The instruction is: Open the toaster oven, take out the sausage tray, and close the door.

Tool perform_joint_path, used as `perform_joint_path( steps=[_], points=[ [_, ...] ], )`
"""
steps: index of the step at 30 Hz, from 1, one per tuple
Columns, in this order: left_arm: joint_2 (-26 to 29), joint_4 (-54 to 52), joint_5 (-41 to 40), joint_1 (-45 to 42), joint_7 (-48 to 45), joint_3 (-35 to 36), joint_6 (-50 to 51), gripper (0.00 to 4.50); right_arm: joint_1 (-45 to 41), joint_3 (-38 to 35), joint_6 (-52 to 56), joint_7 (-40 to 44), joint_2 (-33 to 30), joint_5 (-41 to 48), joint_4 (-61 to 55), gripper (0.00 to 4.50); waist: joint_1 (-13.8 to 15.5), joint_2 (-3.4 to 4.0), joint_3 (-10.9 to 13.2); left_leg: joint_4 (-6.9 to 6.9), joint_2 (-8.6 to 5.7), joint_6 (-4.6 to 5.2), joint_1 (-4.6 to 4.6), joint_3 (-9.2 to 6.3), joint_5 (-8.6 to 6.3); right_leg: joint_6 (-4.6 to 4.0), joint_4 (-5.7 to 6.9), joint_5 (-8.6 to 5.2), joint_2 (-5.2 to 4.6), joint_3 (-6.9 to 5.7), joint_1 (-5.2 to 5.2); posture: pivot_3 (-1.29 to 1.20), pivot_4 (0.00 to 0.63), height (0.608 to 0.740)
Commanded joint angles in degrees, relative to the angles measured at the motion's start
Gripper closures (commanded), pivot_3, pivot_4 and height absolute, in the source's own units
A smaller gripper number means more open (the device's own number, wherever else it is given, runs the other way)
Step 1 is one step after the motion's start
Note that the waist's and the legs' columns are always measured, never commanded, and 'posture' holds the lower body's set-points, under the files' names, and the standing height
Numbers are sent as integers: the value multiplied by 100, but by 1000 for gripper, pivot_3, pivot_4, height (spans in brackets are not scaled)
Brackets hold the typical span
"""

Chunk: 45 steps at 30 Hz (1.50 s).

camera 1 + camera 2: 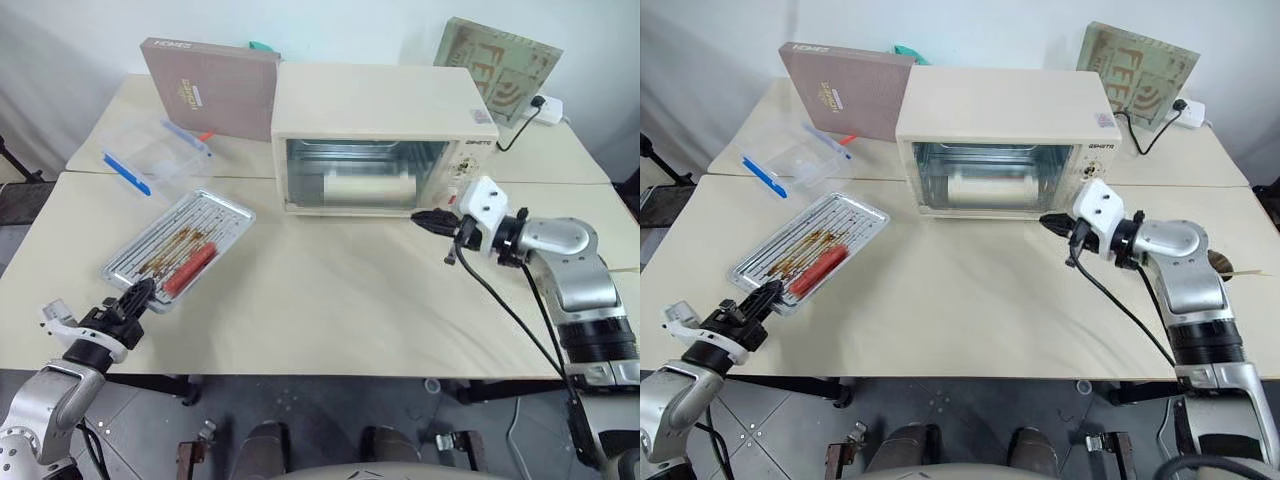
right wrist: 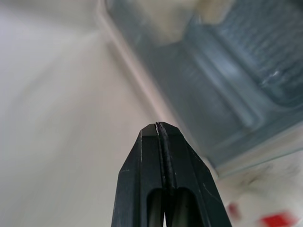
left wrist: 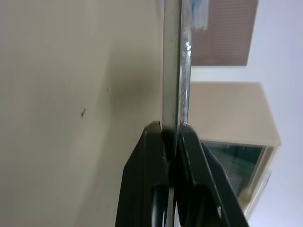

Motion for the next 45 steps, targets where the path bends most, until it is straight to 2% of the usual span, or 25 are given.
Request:
perform_joint_path(
  steps=[1, 5, 10, 13, 17, 21, 24, 27, 30, 34, 38, 45],
  points=[
    [-6, -124, -184, -18, -41, 28, 55, 4500, -675, -79, -599, -434, 160, -299, 783, 4447, -8, 0, 0, -1, 2, -1, 0, 0, -1, 0, 0, 0, 2, 0, -1, 0, 150, 740],
    [-5, -143, -184, 79, -87, -42, 191, 4500, -1143, -83, -1021, -765, 355, -488, 1478, 4447, -10, 0, 0, -1, 8, -5, 0, 1, -3, 0, -7, 0, 9, -1, 1, 0, 150, 740],
    [20, -229, -184, 222, -209, -137, 412, 4500, -1200, -112, -1061, -700, 405, -482, 1458, 4447, -13, 1, 0, 5, 10, -5, 0, 2, -3, -1, -4, 1, 11, 2, 1, 0, 150, 740],
    [279, -176, -184, 418, -533, -285, 819, 4500, -726, -106, -383, -115, 237, -67, 452, 4447, -10, 3, 1, 0, 10, -6, 0, 3, -3, -1, -4, 1, 11, 3, -2, 0, 150, 740],
    [1027, 375, -184, 437, -1218, -632, 1545, 4500, 267, -47, 762, 654, -299, 530, -1319, 4447, 82, 8, 4, -10, 17, -15, -5, -10, -11, -2, -4, 0, 25, 3, -7, 0, 150, 740],
    [1880, 1115, -184, 187, -1808, -1265, 2144, 4500, 906, -87, 1558, 856, -700, 813, -2356, 4447, 108, 14, 8, -9, 19, -14, -7, 14, -12, -7, -4, -3, 26, 21, -23, 0, 150, 740],
    [2261, 1602, -184, -315, -2133, -1881, 2415, 4500, 1254, -160, 1973, 1013, -949, 1038, -2842, 4447, 144, 14, 8, -9, 21, -14, -8, 44, -12, -10, 25, -4, 26, 54, -57, 0, 150, 740],
    [2433, 2053, -184, -979, -2291, -2706, 2658, 4500, 1553, -251, 2274, 1035, -1111, 1222, -3248, 4447, 165, 13, 8, -10, 21, -13, -9, 57, -13, -10, 33, -4, 26, 69, -70, 0, 150, 740],
    [2357, 2403, -60, -1730, -2433, -3450, 2833, 4500, 1708, -356, 2436, 892, -1162, 1281, -3466, 4447, 149, 13, 8, -10, 21, -11, -9, 76, -15, -9, 34, -4, 26, 90, -80, 0, 150, 740],
    [2075, 3011, 870, -2777, -2959, -4066, 3152, 4500, 1817, -457, 2593, 722, -1196, 1320, -3614, 4447, 162, 11, 8, -3, 21, -12, -8, 87, -14, -9, 45, -4, 28, 101, -85, 0, 150, 740],
    [1642, 3439, 2274, -3718, -3801, -4579, 3094, 4500, 1953, -596, 2723, 567, -1268, 1343, -3776, 4447, 174, 11, 8, -5, 21, -11, -8, 94, -13, -8, 43, -3, 32, 104, -90, 0, 150, 740],
    [1232, 3969, 4348, -4369, -5405, -5189, 2560, 4500, 2206, -887, 2854, 379, -1453, 1368, -3944, 4447, 223, 18, 4, 0, 20, -8, -6, 100, -12, -6, 43, -2, 31, 107, -86, 0, 150, 740]
  ],
)
